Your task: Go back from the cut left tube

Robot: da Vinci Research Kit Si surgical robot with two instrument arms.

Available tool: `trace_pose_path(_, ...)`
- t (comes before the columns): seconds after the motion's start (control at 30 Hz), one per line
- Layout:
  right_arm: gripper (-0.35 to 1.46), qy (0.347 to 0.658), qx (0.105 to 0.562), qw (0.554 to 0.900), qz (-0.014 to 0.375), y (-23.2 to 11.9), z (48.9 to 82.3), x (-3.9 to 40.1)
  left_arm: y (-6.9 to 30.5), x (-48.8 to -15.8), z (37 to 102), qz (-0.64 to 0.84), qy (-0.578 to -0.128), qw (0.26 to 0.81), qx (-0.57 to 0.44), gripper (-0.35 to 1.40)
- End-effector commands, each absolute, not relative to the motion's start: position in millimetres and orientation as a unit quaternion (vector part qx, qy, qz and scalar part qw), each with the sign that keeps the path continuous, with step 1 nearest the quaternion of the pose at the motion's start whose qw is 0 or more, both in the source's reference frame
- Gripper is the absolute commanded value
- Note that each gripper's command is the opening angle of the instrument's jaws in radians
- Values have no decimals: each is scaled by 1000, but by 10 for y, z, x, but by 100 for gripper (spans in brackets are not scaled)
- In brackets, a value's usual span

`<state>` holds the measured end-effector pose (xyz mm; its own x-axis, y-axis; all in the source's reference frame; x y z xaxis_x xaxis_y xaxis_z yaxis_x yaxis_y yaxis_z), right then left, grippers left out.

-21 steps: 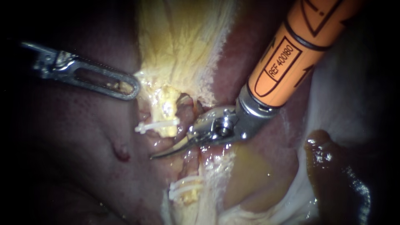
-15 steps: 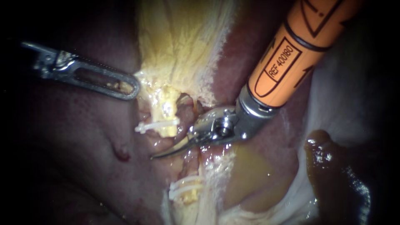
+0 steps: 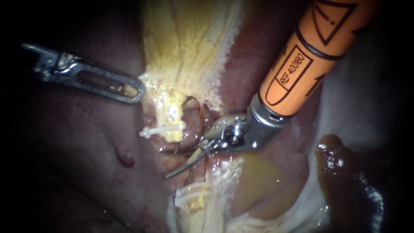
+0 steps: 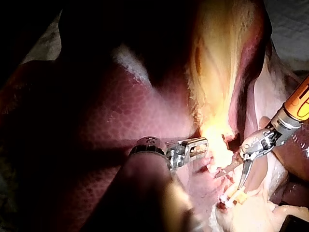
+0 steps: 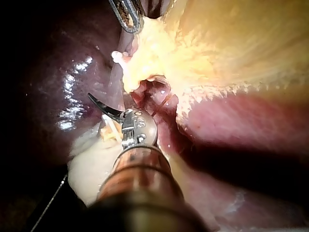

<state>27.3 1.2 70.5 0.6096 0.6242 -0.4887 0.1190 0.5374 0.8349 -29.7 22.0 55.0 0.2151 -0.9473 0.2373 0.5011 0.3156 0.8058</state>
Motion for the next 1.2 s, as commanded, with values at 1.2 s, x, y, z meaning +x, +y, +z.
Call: trace_pose_path(1.2, 143, 448, 158, 876, 82, 49, 645, 110, 221, -298, 558, -503, -374, 720, 298, -35)
